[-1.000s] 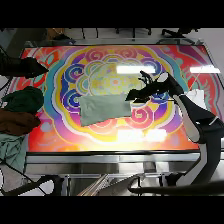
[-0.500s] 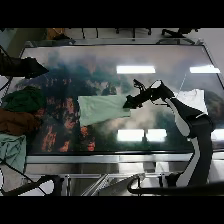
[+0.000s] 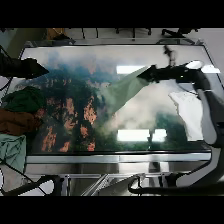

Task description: Fold the shirts.

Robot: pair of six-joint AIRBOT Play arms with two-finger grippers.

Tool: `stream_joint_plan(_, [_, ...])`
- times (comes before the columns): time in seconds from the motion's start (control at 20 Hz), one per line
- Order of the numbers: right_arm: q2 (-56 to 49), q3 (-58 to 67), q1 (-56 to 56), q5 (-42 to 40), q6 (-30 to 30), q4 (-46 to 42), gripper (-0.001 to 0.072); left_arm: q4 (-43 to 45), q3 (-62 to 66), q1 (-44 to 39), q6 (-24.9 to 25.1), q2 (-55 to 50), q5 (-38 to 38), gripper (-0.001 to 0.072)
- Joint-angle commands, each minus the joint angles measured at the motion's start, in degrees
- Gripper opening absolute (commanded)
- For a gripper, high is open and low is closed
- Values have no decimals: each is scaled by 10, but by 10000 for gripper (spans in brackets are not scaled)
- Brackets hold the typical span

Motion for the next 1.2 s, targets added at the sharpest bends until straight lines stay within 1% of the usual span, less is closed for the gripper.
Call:
stream_joint_plan(0.0, [77, 5, -119, -10, 58, -6, 16, 0, 0, 0, 0, 0, -6, 15])
stream_joint_plan(0.15, [125, 5, -234, -9, 108, -55, 16, 1, 0, 0, 1, 0, -10, 15])
stream_joint_plan(0.25, [149, 4, -300, 11, 129, -95, 16, 1, -5, 0, 8, 0, -14, 15])
stream_joint_plan(0.3, [158, 4, -327, 31, 146, -126, 16, 1, -11, 0, 10, 0, -14, 15])
stream_joint_plan(0.4, [169, 2, -366, 87, 180, -218, 16, 0, -28, 0, 11, 0, -15, 15])
stream_joint_plan(0.55, [194, -14, -378, 130, 211, -354, 16, 0, -49, 0, 21, 0, -14, 15])
stream_joint_plan(0.6, [201, -23, -378, 144, 226, -384, 16, 0, -54, 0, 21, 0, -15, 15])
stream_joint_plan(0.75, [214, -61, -378, 201, 309, -450, 17, 0, -65, 0, 21, 0, -16, 15])
stream_joint_plan(0.85, [228, -104, -378, 224, 359, -502, 24, 0, -67, 0, 22, 0, -22, 15])
stream_joint_plan(0.9, [237, -131, -378, 228, 382, -523, 47, -1, -66, 0, 26, 0, -24, 15])
stream_joint_plan(0.95, [243, -156, -378, 225, 390, -534, 201, -1, -66, 0, 26, 0, -24, 15])
stream_joint_plan(1.0, [244, -173, -378, 224, 389, -537, 275, 0, -66, 0, 26, 0, -25, 14])
stream_joint_plan(1.05, [241, -184, -378, 224, 389, -547, 280, 0, -66, 0, 26, 0, -25, 15])
stream_joint_plan(1.1, [237, -184, -378, 224, 389, -557, 381, 0, -66, 0, 26, 0, -26, 15])
stream_joint_plan(1.15, [234, -181, -378, 220, 389, -561, 504, 0, -66, 0, 26, 0, -30, 15])
